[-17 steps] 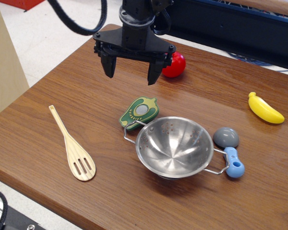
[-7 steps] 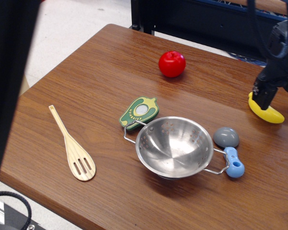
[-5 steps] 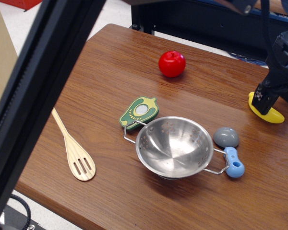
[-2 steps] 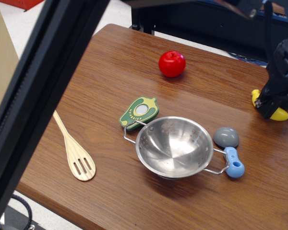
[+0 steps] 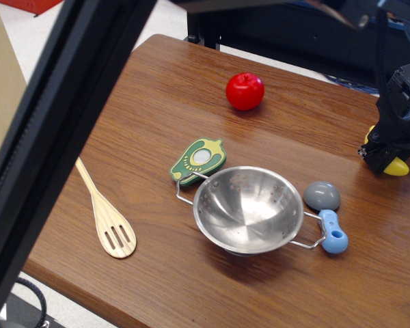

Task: Put banana in colander

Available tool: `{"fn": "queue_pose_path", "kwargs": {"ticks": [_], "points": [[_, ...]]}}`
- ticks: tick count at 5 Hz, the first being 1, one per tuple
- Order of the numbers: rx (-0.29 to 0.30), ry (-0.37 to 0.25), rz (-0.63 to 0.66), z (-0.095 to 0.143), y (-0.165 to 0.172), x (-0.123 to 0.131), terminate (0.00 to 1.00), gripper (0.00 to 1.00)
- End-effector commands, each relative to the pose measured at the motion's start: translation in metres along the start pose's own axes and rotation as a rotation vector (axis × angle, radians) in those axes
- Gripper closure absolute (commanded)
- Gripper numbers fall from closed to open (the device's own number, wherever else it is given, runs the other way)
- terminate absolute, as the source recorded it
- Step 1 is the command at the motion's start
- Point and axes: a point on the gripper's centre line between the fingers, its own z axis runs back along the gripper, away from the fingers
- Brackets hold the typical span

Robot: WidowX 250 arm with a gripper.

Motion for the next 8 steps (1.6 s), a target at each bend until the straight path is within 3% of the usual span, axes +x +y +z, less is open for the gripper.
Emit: {"fn": "queue_pose_path", "kwargs": {"ticks": [1,3,4,5,7,8], "points": [[-0.080,0.020,-0.015,0.060,0.030,0.027,0.00,1.00],[-0.070,0.011,-0.086,0.090,0.102,0.055,0.00,1.00],[-0.042,0.026,-0.149,0.080,0.138,0.069,0.00,1.00],[-0.060,0.037,-0.275,0.071,0.167,0.068,0.00,1.00],[-0.087,0.056,-0.375,0.069,0.175,0.044,0.00,1.00],[-0.068,0.062,-0.380,0.065,0.171,0.042,0.00,0.00]]}}
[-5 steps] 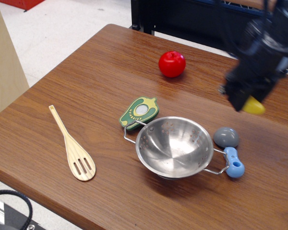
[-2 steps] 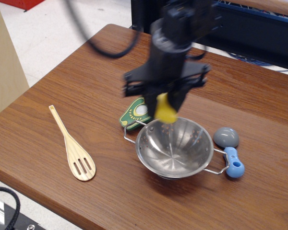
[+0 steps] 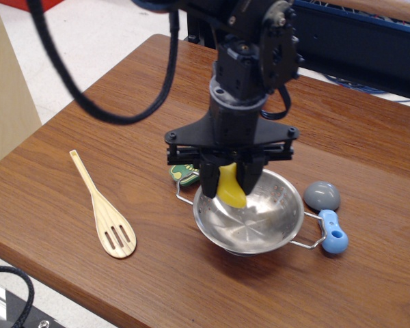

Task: Put banana in colander

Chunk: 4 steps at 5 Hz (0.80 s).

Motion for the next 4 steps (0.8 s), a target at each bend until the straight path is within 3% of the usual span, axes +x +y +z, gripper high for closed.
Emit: {"fn": "queue_pose_path", "kwargs": {"ticks": [1,2,4], "points": [[-0.017,-0.044,0.014,0.009,-0.009,0.019,0.00,0.00],[0.013,-0.015,0.034,0.016,-0.005,0.031,0.00,0.00],[0.036,-0.048,0.026,0.029,0.001,0.043,0.00,0.00]]}}
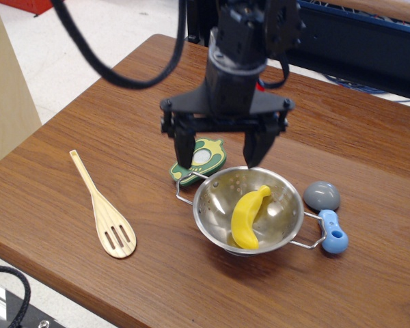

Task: Put banana in colander

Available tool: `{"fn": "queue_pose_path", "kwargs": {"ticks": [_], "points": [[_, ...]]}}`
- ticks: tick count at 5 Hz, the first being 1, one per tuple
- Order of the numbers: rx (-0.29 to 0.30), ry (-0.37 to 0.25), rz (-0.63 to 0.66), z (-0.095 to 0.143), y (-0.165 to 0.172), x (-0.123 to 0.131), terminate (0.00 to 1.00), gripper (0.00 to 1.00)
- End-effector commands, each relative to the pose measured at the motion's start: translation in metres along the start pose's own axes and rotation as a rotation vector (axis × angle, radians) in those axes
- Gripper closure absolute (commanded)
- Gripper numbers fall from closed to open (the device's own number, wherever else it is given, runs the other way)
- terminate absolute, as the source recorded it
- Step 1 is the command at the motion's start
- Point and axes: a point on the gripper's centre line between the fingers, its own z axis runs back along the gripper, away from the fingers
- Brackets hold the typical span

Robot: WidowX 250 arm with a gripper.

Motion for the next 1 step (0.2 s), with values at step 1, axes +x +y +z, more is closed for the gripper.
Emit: {"fn": "queue_pose_path", "kwargs": {"ticks": [1], "points": [[-0.032,-0.034,0.010,0.0148,-0.0060,0.0192,1.00,0.00]]}}
